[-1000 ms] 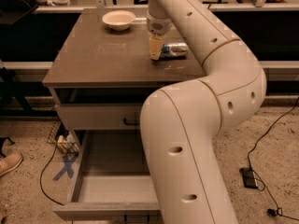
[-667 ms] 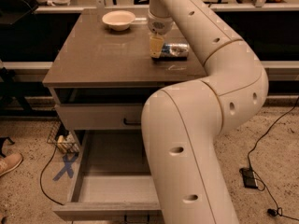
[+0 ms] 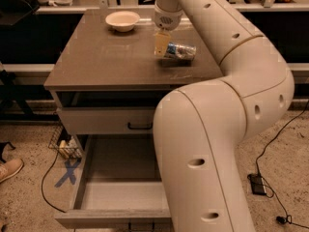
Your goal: Place redbull can into middle drawer
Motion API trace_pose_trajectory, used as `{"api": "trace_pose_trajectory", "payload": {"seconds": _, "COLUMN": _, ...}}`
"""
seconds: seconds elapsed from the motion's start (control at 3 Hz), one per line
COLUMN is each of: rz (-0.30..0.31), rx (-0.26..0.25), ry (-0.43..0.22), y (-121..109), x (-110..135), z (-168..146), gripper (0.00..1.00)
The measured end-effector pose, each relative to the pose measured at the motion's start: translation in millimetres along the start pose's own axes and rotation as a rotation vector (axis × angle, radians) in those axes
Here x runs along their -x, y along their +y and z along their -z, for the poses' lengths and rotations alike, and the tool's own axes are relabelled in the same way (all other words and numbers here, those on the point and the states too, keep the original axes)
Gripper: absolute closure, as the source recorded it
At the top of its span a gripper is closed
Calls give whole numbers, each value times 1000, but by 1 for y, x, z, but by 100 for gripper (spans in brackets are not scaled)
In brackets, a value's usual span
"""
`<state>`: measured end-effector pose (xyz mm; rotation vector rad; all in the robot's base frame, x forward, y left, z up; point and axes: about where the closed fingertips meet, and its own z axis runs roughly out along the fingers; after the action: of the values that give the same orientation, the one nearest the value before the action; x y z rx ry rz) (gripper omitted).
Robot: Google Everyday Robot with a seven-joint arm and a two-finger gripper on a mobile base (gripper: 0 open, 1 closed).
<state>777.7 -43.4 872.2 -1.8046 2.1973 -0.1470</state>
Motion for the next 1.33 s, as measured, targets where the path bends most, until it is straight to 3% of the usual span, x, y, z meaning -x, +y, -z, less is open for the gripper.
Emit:
{"api": "trace_pose_trajectory", "payload": {"seconds": 0.33, "rz": 18, "rx": -21, "ry": -36, "y": 11, "x": -5, "z": 30, "gripper": 92}}
{"api": "trace_pose_trajectory", "payload": {"seconds": 0.67, "rz": 19, "rx": 13, "ry": -39, "y": 57, "x": -23, "z": 58, "gripper": 92}}
{"api": "trace_pose_trajectory", "payload": {"seconds": 1.0, "rz": 20, "rx": 13, "ry": -37, "y": 56, "x": -23, "z": 56, "gripper": 93}}
{"api": "trace_pose_trajectory", "payload": {"seconds": 1.33, "rz": 14, "rx": 35, "ry": 5, "y": 70, "x": -37, "z": 54, "gripper": 93}}
